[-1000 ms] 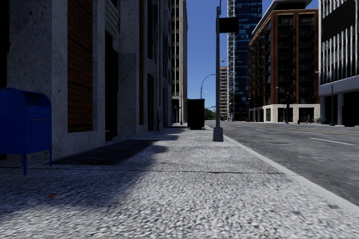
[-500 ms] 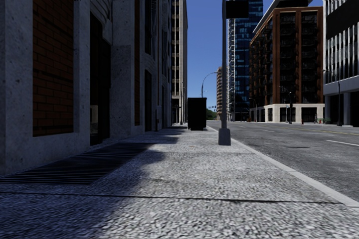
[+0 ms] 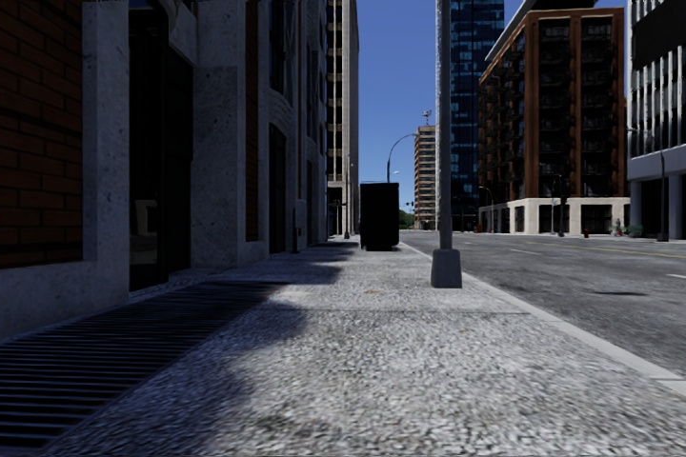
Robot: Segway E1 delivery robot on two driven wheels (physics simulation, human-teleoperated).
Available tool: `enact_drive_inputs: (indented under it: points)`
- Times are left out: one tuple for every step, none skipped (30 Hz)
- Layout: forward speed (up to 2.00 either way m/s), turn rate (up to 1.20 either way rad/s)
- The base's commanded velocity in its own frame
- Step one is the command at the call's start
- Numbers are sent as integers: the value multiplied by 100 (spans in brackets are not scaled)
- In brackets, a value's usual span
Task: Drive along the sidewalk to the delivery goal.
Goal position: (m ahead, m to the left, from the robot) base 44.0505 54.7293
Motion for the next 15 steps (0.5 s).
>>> enact_drive_inputs:
  points:
    - [200,0]
    - [200,0]
    - [200,0]
    - [200,0]
    - [200,0]
    - [200,0]
    - [200,0]
    - [200,0]
    - [200,0]
    - [200,0]
    - [200,0]
    - [200,0]
    - [200,0]
    - [200,0]
    - [200,0]
